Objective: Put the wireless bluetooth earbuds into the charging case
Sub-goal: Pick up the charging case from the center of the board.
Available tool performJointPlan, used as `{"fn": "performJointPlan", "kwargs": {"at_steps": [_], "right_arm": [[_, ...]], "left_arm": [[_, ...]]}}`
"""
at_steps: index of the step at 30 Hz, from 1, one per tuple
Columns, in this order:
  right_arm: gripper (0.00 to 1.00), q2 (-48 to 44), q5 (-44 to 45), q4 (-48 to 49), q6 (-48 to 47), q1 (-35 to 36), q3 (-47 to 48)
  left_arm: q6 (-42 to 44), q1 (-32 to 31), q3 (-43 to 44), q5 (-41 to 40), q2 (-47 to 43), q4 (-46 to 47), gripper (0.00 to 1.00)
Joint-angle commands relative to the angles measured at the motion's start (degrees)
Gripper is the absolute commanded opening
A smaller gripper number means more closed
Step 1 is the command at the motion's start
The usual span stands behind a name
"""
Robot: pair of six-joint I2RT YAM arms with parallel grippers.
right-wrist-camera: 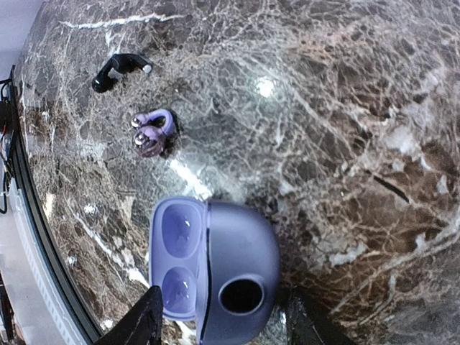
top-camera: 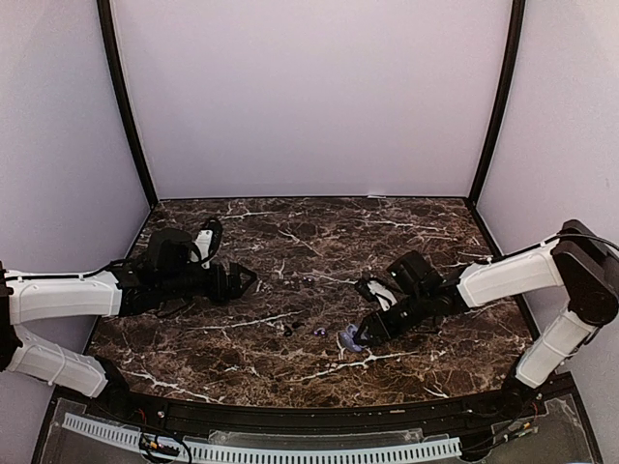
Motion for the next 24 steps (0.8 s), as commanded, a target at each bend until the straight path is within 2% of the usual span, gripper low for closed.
{"fn": "performJointPlan", "kwargs": {"at_steps": [1, 9, 14, 20, 24], "right_arm": [[0.52, 2.59, -0.55, 0.21, -2.39, 0.96, 3.31], [0.37, 5.55, -0.82, -1.33, -3.71, 1.33, 4.77], [0.27, 4.26, 0.01, -1.53, -3.79, 1.35, 4.98], [0.25, -0.05, 2.70, 0.55, -1.76, 1.33, 5.69], [0.23, -3.92, 7.84, 4.48, 1.10, 1.33, 5.94]], "left_arm": [[0.15, -0.43, 0.62, -0.92, -0.48, 0.19, 0.99], [0.49, -0.52, 0.62, -1.60, -0.45, 0.30, 0.99], [0.79, -0.62, 1.11, -1.88, 0.20, 0.44, 0.99], [0.83, -1.84, 2.55, -2.60, 0.18, 0.46, 0.99], [0.25, -4.28, 3.53, -4.90, -1.12, 1.22, 0.99]]}}
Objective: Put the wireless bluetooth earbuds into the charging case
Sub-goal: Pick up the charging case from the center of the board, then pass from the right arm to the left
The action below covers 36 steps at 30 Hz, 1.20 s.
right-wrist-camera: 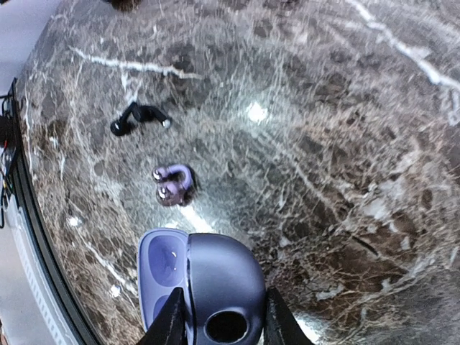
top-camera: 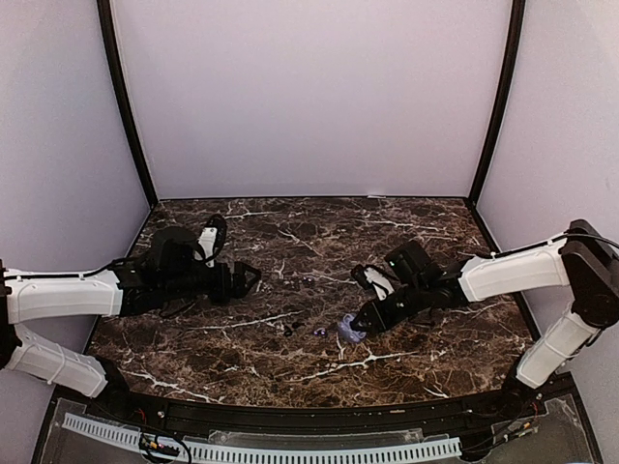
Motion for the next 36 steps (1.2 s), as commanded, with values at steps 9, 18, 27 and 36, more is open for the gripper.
{"fn": "performJointPlan", "kwargs": {"at_steps": [9, 18, 27, 36], "right_arm": [[0.21, -12.53, 21.37, 13.71, 9.53, 0.69, 4.33], [0.18, -16.89, 29.92, 17.19, 11.38, 2.82, 3.56], [0.18, -20.43, 32.97, 18.38, 11.58, 5.46, 1.01], [0.17, -20.48, 36.89, 18.92, 11.48, 8.81, 0.22]], "left_arm": [[-5.04, -12.33, 6.42, -2.66, 1.98, 10.25, 0.91], [-8.79, -21.35, 16.24, -5.84, 15.06, 16.43, 0.83], [-11.59, -23.02, 23.96, -5.76, 24.15, 19.04, 0.71], [-13.75, -23.02, 27.04, -6.49, 26.88, 19.77, 0.52]]}}
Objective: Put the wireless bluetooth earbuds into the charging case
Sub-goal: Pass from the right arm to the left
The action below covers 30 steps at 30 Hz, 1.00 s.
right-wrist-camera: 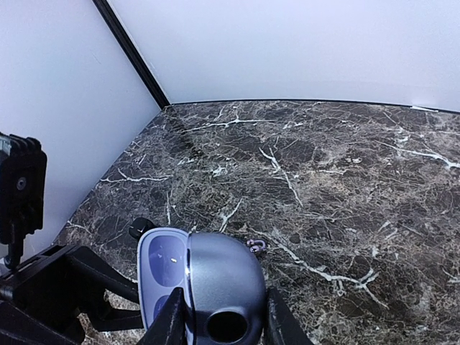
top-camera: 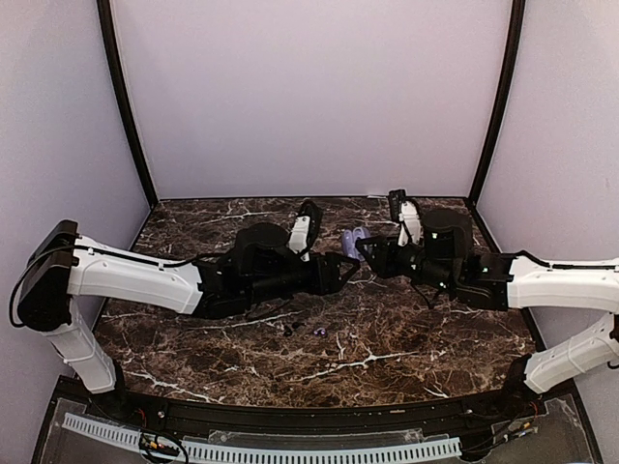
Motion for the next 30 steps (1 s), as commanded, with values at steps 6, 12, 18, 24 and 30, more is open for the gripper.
{"fn": "performJointPlan", "kwargs": {"at_steps": [6, 12, 18, 24, 30], "right_arm": [[0.18, -1.12, 5.81, 3.07, -0.17, 3.20, -0.93], [0.18, -1.30, 5.93, 4.05, -0.01, 3.70, -1.34], [0.18, -1.49, 5.92, 4.41, 0.06, 3.99, -1.58], [0.18, -1.85, 5.51, 4.85, 0.31, 4.18, -1.78], [0.18, -2.30, 4.61, 5.57, 0.56, 4.24, -2.32]], "left_arm": [[-2.74, -0.21, 2.72, -3.97, 0.54, 0.66, 0.41], [-2.93, -0.14, 3.40, -5.41, 0.72, -0.42, 0.30], [-2.81, -0.17, 3.71, -5.80, 0.93, -0.35, 0.23], [-2.77, -0.16, 4.20, -6.12, 1.28, -0.76, 0.27], [-2.65, -0.06, 3.72, -5.51, 1.40, 0.51, 0.26]]}}
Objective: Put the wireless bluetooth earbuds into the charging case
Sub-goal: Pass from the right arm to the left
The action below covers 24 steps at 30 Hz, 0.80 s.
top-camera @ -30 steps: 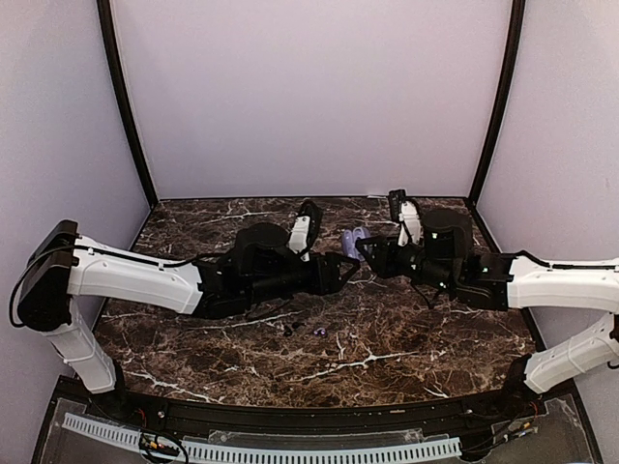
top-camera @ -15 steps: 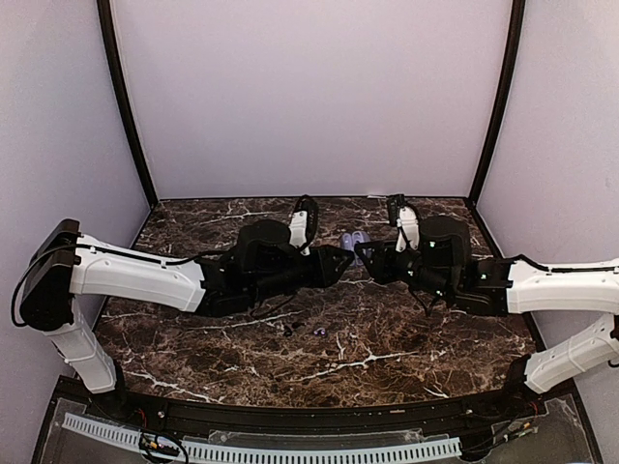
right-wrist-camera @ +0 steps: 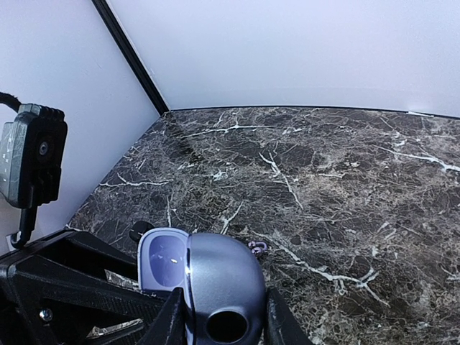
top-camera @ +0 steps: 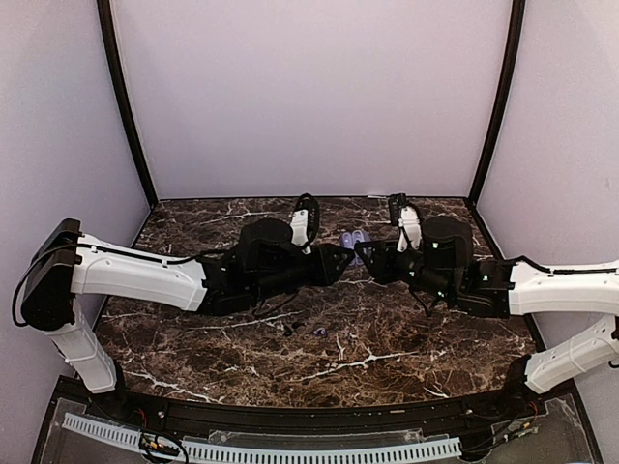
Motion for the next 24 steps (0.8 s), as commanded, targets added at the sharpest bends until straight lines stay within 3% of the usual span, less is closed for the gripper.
{"fn": "performJointPlan", "kwargs": {"at_steps": [1, 7, 15, 18, 20, 24], "right_arm": [[0.18, -1.51, -0.48, 3.83, 0.50, 0.72, -0.92], [0.19, -1.43, -0.79, 4.02, 0.60, 0.84, -1.06], [0.34, -1.78, -0.36, 3.55, 1.23, 0.84, -1.42], [0.51, -2.31, -0.27, 3.05, 1.64, 0.84, -1.48], [0.74, -2.82, -0.16, 2.45, 2.01, 0.84, -1.41], [0.90, -4.76, -0.80, -0.12, 1.83, 0.82, -0.34]], "left_arm": [[0.16, 0.07, 0.89, 0.12, 0.00, 1.47, 0.26], [-0.18, 0.51, 0.46, 0.52, -0.26, 2.13, 0.20], [1.23, 0.61, 0.43, 0.83, -0.56, 1.50, 0.03], [1.94, 0.67, 0.54, 0.65, -0.81, 0.81, 0.01], [2.61, 0.60, 0.72, 0.39, -0.97, 0.24, 0.00], [5.48, 0.60, 1.93, -0.42, -1.20, -2.89, 0.00]]}}
